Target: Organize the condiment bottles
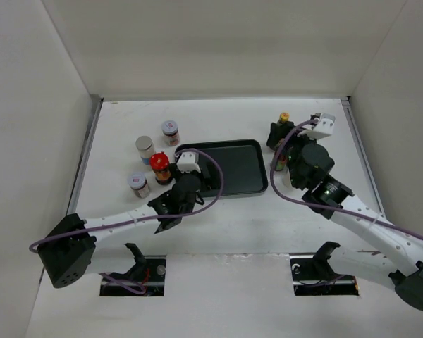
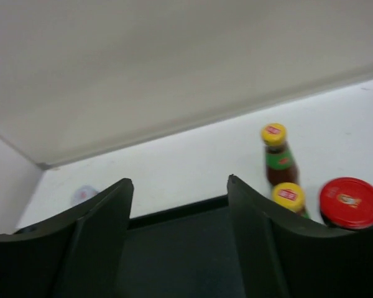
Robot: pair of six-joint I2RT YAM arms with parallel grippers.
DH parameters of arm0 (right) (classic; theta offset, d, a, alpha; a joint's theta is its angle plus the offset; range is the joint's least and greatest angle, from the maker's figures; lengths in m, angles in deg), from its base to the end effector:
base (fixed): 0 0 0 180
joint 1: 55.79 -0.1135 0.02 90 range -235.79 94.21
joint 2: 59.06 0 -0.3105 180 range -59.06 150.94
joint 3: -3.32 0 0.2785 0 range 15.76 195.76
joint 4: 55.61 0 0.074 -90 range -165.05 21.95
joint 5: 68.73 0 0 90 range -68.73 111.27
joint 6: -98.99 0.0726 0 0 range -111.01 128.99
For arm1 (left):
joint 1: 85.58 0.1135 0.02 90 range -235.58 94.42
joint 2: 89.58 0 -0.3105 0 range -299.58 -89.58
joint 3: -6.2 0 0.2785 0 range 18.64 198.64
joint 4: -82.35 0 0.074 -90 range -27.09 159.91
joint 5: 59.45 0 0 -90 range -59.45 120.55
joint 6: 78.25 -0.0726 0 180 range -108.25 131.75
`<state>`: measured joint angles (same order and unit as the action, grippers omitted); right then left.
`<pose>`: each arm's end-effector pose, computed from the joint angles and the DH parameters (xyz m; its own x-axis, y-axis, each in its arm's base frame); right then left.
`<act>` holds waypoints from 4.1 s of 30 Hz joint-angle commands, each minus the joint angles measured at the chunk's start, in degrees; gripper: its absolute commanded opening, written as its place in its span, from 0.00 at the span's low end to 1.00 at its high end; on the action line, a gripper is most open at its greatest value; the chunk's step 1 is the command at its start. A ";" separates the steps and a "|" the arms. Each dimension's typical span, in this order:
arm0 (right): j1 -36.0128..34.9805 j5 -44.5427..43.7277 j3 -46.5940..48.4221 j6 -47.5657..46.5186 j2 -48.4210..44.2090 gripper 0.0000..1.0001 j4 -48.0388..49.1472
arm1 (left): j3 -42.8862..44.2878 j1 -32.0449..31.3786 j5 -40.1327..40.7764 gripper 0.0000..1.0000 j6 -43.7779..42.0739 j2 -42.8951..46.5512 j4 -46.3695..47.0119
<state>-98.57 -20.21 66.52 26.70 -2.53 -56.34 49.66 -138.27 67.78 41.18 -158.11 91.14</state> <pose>0.2184 0.1366 0.4181 0.0647 0.3703 -0.9266 -0.0472 0.9287 0.3679 0.2078 -0.2002 0.2475 -0.2862 -0.2699 -0.9194 0.1615 0.9322 -0.3239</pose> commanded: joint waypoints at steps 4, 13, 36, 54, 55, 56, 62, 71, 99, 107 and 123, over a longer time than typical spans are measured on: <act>5.30 -2.47 2.05 -2.16 3.05 0.65 -7.21 | -4.12 0.87 -0.41 1.00 0.10 4.28 7.05; 7.57 -1.86 6.80 -5.85 9.30 0.10 -11.34 | -9.22 3.51 -0.93 1.00 -2.54 9.64 13.74; 19.28 9.48 8.65 -0.57 23.62 0.66 -12.94 | -14.85 9.57 -12.45 0.62 1.24 11.49 21.57; 17.87 3.60 6.54 -1.28 24.06 0.27 -10.65 | -15.65 11.42 -14.56 0.62 3.44 13.25 21.31; 17.70 3.16 6.80 -1.63 23.80 0.25 -10.48 | -15.73 11.60 -14.47 0.62 3.44 13.34 21.39; 17.26 2.72 7.07 -2.15 23.10 0.24 -9.86 | -15.82 11.95 -14.56 0.62 3.61 13.08 21.48; 13.92 -0.44 9.61 -10.23 19.14 0.23 -2.22 | -15.73 12.04 -14.73 0.63 4.06 12.55 21.57; 9.87 4.28 16.65 -11.13 24.58 0.23 -0.11 | -15.91 13.09 -14.91 0.64 4.93 11.23 21.74; 5.92 14.84 32.03 -5.59 43.04 0.23 3.15 | -15.73 14.85 -15.52 0.64 5.20 8.68 22.01; 4.25 15.81 35.90 -5.06 49.63 0.23 2.09 | -15.91 15.47 -15.52 0.64 5.29 9.56 21.57; 3.63 15.63 34.40 -7.34 49.55 0.26 3.15 | -15.73 15.29 -14.82 0.64 4.94 9.73 21.48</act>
<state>-94.46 -4.34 98.98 20.32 49.90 -59.86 34.34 -123.10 52.74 45.83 -149.24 110.20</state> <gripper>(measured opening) 0.451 0.641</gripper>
